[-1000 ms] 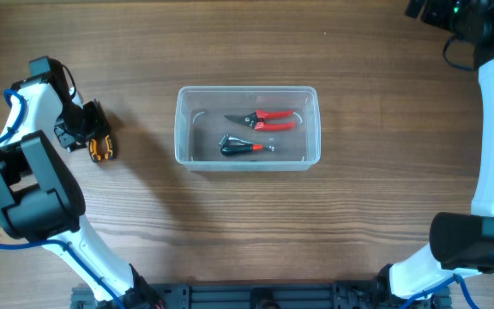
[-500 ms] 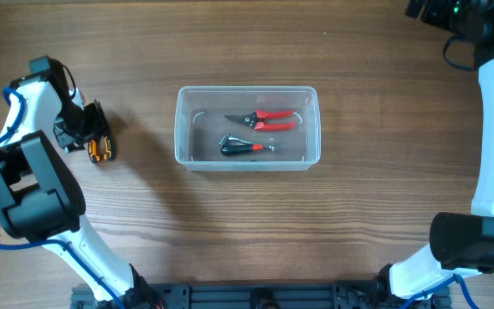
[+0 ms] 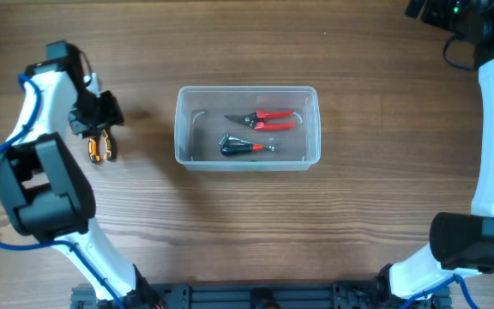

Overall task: Pack container
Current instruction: 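Close the left gripper on the orange pliers handles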

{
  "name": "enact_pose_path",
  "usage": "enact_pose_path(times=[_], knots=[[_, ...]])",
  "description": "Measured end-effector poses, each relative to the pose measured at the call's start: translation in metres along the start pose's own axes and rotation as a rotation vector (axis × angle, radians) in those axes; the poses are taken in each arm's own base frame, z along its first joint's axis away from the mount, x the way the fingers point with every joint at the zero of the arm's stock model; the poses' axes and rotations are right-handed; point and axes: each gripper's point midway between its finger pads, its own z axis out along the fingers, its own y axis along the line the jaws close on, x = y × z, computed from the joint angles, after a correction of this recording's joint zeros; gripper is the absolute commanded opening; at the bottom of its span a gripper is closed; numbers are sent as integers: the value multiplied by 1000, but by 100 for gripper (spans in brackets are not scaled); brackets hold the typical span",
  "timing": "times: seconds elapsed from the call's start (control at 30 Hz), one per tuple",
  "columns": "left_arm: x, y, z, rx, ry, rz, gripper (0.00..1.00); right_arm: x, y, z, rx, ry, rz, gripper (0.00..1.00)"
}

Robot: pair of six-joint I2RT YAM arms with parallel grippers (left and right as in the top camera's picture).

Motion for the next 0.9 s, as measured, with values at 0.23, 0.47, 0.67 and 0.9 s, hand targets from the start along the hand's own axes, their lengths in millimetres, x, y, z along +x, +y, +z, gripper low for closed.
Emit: enact_pose_path(times=[0.23, 0.47, 0.67, 0.9], knots=[[-3, -13, 1, -3, -20, 35, 53, 0, 0, 0, 0, 0, 0, 100], [-5, -2, 0, -8, -20, -4, 55, 0, 0, 0, 0, 0, 0, 100], [-5, 3, 0, -32, -24, -11, 56, 0, 0, 0, 0, 0, 0, 100], [-4, 10, 0, -45, -16, -25, 54, 0, 0, 0, 0, 0, 0, 100]])
